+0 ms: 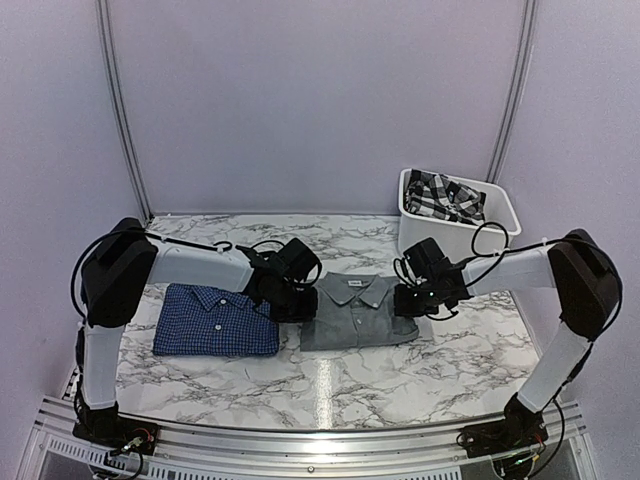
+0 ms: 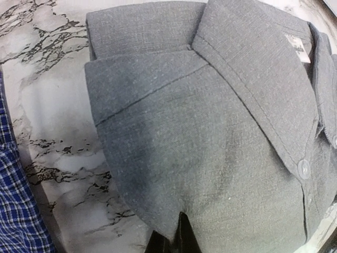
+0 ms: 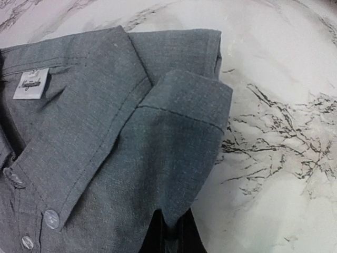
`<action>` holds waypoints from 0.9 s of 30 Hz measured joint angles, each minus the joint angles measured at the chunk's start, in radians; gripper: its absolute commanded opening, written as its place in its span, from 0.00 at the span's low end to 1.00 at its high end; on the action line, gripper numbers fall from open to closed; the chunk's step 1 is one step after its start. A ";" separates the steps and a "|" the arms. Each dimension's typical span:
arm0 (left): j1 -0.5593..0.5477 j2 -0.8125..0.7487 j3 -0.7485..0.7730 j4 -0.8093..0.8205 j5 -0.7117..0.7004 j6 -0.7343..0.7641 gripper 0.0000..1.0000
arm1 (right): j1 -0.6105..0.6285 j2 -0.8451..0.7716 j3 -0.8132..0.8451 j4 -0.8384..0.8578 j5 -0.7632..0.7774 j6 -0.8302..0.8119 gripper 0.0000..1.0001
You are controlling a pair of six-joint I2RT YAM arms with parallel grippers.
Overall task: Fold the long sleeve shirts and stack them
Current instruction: Pick up the square-folded shirt from the center of the board, then place the square-folded shirt on the rectangle-folded shirt.
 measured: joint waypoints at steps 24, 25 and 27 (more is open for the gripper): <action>0.151 -0.554 -0.217 -0.156 -0.098 0.076 0.00 | 0.250 -0.024 0.375 -0.090 -0.074 0.112 0.00; 0.169 -0.583 -0.242 -0.167 -0.101 0.080 0.00 | 0.270 0.002 0.409 -0.086 -0.074 0.119 0.00; 0.203 -0.633 -0.285 -0.185 -0.108 0.089 0.00 | 0.311 0.063 0.479 -0.072 -0.074 0.133 0.00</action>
